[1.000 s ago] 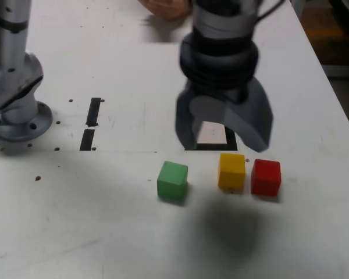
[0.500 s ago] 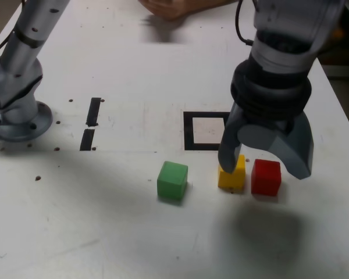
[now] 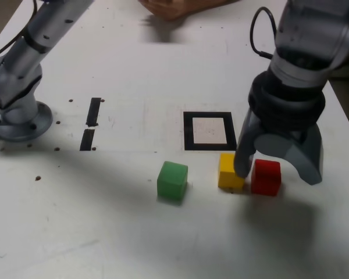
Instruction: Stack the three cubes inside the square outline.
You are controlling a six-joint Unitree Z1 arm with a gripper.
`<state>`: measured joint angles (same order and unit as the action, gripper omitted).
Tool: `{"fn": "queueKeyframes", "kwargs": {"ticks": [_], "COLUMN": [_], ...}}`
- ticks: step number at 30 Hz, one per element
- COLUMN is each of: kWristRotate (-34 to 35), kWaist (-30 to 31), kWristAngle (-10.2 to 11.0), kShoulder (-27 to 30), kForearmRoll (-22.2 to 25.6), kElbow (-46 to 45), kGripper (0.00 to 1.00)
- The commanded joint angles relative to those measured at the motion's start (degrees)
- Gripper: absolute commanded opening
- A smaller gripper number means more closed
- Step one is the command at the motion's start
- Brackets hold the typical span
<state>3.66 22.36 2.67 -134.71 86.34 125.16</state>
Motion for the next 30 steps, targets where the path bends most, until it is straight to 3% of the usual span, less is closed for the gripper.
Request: {"fn": "queueKeyframes", "kwargs": {"ticks": [1, 18, 30], "kWristRotate": [-0.1, -0.14, -0.14], "kWaist": [-0.35, -1.09, -1.46], "kWristAngle": [-0.07, -1.48, -3.59], "kShoulder": [-0.68, -3.67, -5.03], "kForearmRoll": [-0.05, -0.24, -1.43], "kElbow": [0.75, 2.04, 1.3], "kGripper": [0.91, 0.91, 0.91]}}
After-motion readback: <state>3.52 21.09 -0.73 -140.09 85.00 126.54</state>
